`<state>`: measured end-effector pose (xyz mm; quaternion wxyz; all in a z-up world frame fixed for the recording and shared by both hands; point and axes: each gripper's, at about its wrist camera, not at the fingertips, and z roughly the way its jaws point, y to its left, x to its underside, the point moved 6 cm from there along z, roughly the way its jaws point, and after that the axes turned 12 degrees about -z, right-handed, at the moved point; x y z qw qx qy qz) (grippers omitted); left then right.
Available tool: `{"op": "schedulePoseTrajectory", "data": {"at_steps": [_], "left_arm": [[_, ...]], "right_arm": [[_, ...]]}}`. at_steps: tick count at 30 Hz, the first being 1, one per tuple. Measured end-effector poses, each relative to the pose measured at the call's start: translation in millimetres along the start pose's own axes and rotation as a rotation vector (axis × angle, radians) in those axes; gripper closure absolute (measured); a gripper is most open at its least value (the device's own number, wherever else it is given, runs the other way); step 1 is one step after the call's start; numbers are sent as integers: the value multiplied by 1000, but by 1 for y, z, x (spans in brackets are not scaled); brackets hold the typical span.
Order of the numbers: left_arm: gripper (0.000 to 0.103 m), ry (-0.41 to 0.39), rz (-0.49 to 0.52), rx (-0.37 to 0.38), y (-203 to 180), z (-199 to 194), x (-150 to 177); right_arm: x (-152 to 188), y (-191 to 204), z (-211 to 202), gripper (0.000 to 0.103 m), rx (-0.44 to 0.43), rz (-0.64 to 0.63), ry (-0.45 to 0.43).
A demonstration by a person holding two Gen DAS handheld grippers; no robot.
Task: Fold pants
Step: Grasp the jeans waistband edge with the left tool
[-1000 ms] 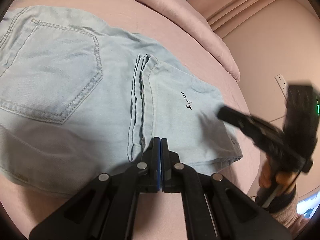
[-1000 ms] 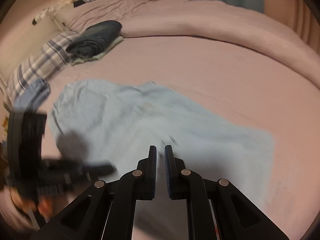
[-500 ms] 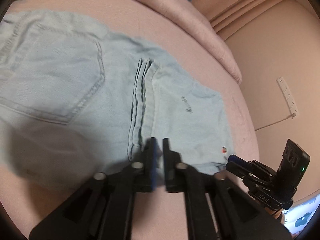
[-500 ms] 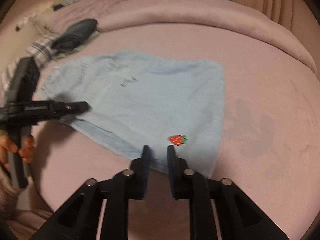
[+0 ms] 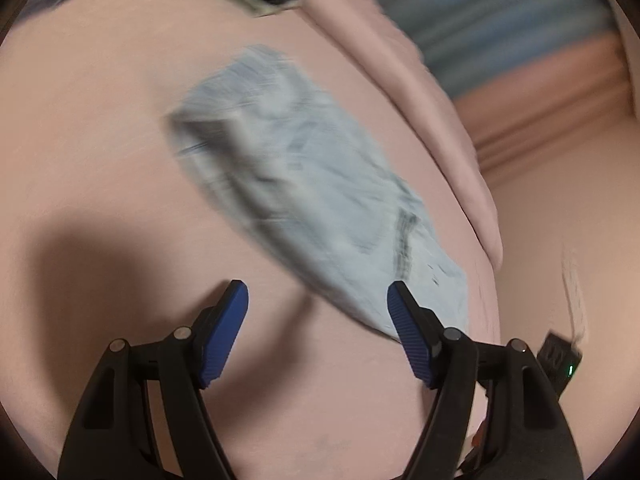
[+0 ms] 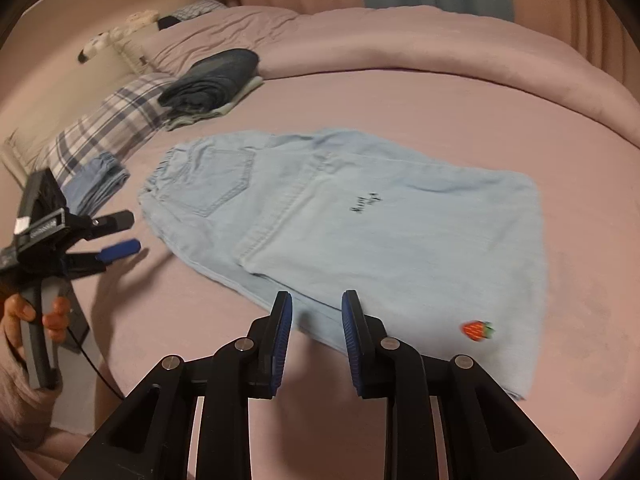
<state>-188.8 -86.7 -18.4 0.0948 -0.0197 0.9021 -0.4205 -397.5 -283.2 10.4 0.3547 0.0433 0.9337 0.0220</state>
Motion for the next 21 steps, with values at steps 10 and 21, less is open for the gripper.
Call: {"op": "schedulePoseTrajectory", "data": {"at_steps": [10, 21], "left_arm": [[30, -78, -257, 129, 13, 18, -47], [79, -118, -256, 109, -1, 26, -69]], "right_arm": [[-9, 6, 0, 77, -27, 14, -16], [-53, 12, 34, 77, -69, 28, -19]]}}
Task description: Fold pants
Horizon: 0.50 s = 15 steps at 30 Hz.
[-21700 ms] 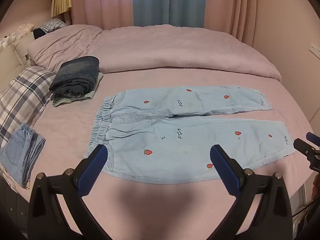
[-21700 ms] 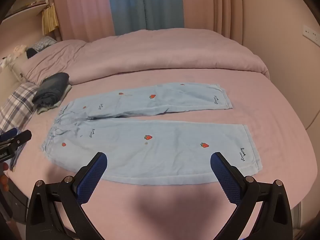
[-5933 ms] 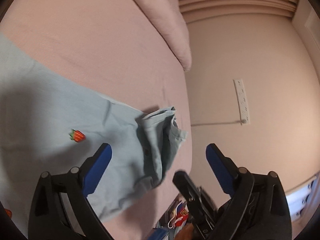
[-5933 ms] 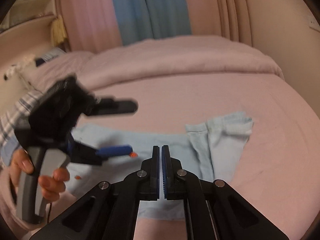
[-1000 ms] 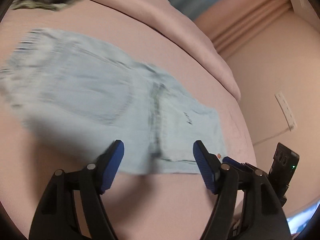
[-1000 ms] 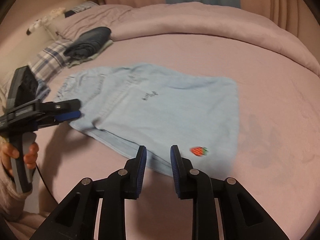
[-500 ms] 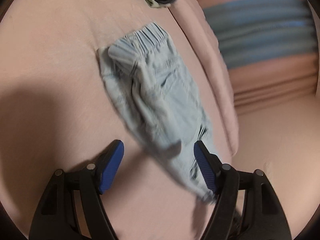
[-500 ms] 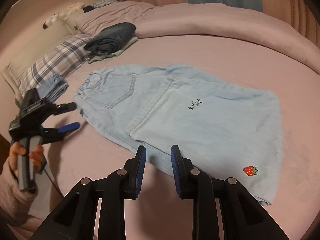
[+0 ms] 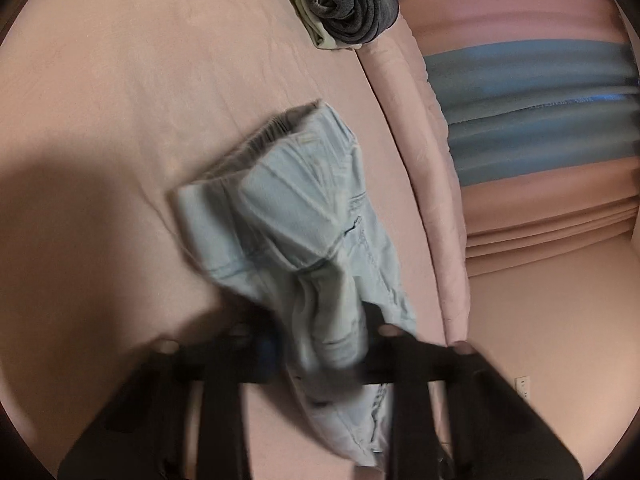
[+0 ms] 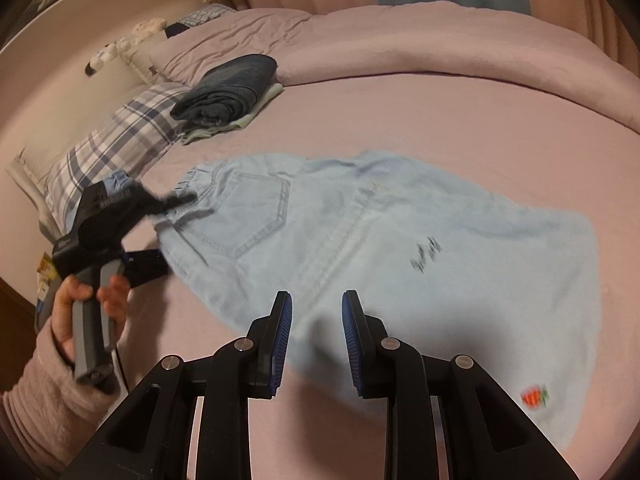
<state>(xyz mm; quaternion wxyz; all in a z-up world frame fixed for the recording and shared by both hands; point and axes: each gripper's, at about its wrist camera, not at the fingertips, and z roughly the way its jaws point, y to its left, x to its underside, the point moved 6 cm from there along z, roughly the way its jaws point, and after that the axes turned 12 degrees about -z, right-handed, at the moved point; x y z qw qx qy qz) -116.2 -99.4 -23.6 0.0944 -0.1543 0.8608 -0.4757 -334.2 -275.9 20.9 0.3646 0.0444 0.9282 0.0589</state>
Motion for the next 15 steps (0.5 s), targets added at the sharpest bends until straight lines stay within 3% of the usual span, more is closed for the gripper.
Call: {"op": "schedulePoseTrajectory", "data": {"at_steps": [6, 9, 12, 15], "left_arm": [[84, -42, 226, -45, -17, -10, 13], [84, -57, 324, -47, -28, -15, 18], [84, -56, 372, -55, -34, -13, 17], [84, -52, 408, -72, -35, -9, 17]], "right_arm": [[-48, -15, 55, 78, -13, 22, 36], [-64, -22, 90, 85, 37, 24, 92], [-59, -28, 127, 86, 66, 45, 210], [-63, -26, 127, 86, 87, 36, 229]]}}
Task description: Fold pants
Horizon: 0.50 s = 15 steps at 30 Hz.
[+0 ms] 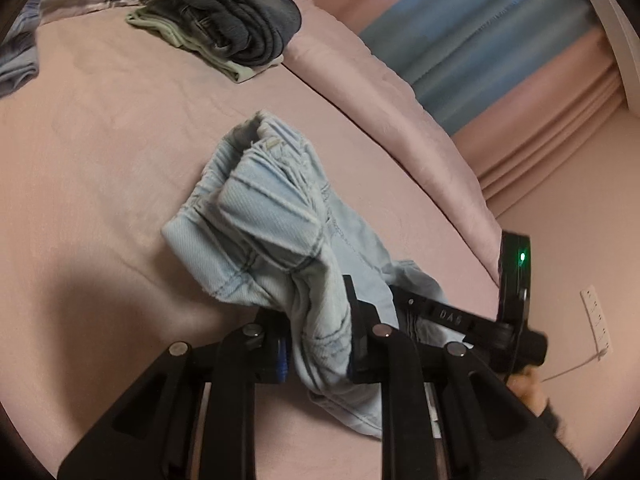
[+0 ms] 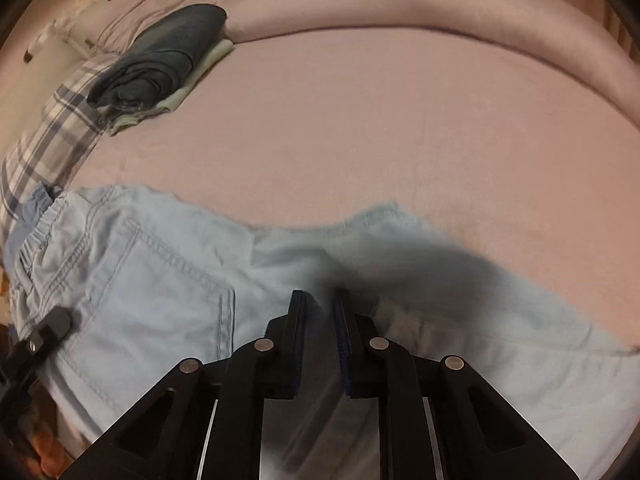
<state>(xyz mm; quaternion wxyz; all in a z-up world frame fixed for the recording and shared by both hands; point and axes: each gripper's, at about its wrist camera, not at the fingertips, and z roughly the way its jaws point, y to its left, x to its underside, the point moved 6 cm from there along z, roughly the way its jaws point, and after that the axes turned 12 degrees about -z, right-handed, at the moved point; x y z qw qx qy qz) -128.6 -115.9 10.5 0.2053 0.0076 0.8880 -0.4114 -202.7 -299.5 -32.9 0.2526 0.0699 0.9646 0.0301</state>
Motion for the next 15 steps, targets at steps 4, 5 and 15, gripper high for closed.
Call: {"op": "schedulePoseTrajectory", "data": {"at_steps": [4, 5, 15], "left_arm": [[84, 10, 13, -10, 1, 1, -1], [84, 9, 20, -13, 2, -1, 1], [84, -2, 94, -63, -7, 3, 2]], "right_arm": [[8, 8, -15, 86, -41, 3, 18], [16, 18, -22, 86, -77, -5, 18], [59, 46, -33, 86, -121, -13, 75]]}}
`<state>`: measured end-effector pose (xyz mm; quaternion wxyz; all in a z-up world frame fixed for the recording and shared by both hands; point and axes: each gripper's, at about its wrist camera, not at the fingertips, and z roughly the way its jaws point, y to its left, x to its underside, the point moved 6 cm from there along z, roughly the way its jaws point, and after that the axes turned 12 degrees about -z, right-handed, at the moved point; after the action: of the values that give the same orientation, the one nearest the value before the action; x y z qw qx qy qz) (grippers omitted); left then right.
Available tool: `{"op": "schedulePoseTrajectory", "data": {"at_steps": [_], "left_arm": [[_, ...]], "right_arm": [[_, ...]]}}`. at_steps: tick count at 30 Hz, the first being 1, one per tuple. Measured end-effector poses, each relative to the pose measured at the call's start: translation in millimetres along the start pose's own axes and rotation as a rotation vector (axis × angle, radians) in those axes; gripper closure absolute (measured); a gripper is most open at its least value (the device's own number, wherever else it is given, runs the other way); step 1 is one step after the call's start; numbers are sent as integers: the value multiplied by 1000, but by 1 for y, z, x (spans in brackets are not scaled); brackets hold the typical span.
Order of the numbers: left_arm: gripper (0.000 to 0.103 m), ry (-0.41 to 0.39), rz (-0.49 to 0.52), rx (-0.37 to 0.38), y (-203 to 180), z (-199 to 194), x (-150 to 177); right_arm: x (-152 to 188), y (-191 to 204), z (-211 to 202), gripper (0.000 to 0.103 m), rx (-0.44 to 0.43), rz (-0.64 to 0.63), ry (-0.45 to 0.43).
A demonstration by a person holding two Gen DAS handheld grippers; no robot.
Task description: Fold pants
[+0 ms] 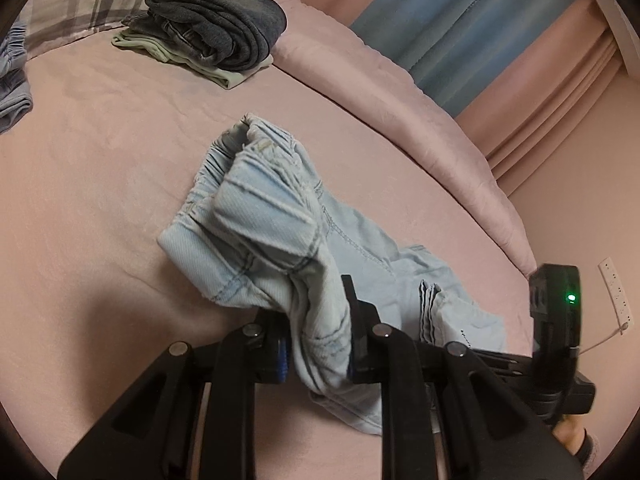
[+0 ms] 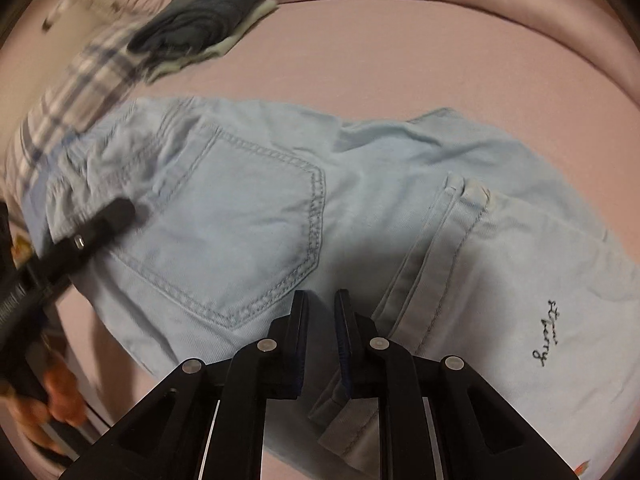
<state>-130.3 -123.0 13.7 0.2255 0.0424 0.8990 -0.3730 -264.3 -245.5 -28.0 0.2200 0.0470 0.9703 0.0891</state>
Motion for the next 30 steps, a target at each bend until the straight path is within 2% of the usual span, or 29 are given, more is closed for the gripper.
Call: {"op": "schedulePoseTrajectory", "data": {"at_steps": [4, 6, 7, 10, 17, 21, 23, 25, 28, 30], "left_arm": [[84, -3, 28, -12, -1, -1, 2], [84, 7, 39, -21, -4, 1, 5], [84, 6, 49, -29, -5, 2, 7], [84, 0, 58, -34, -8, 2, 7], [84, -25, 115, -32, -23, -8, 5], [84, -23, 149, -27, -34, -9, 9], [84, -43, 185, -44, -41, -12, 10], [84, -46, 207, -35, -48, -15, 11], [84, -57, 244, -32, -60, -18, 13], [84, -58, 262, -23, -68, -19, 15]], "right_arm": [[25, 21, -11, 86, -65, -41, 11], [37, 28, -4, 86, -60, -64, 35], [40, 29, -2, 86, -48, -78, 26], [41, 20, 0, 86, -88, -30, 19], [59, 19, -38, 86, -112, -43, -52], [76, 11, -19, 86, -136, -18, -8], [74, 11, -24, 86, -151, -2, -26], [71, 8, -43, 86, -183, 2, -88], [63, -4, -63, 85, -122, 10, -165], [66, -24, -65, 82, -68, 55, -169]]}}
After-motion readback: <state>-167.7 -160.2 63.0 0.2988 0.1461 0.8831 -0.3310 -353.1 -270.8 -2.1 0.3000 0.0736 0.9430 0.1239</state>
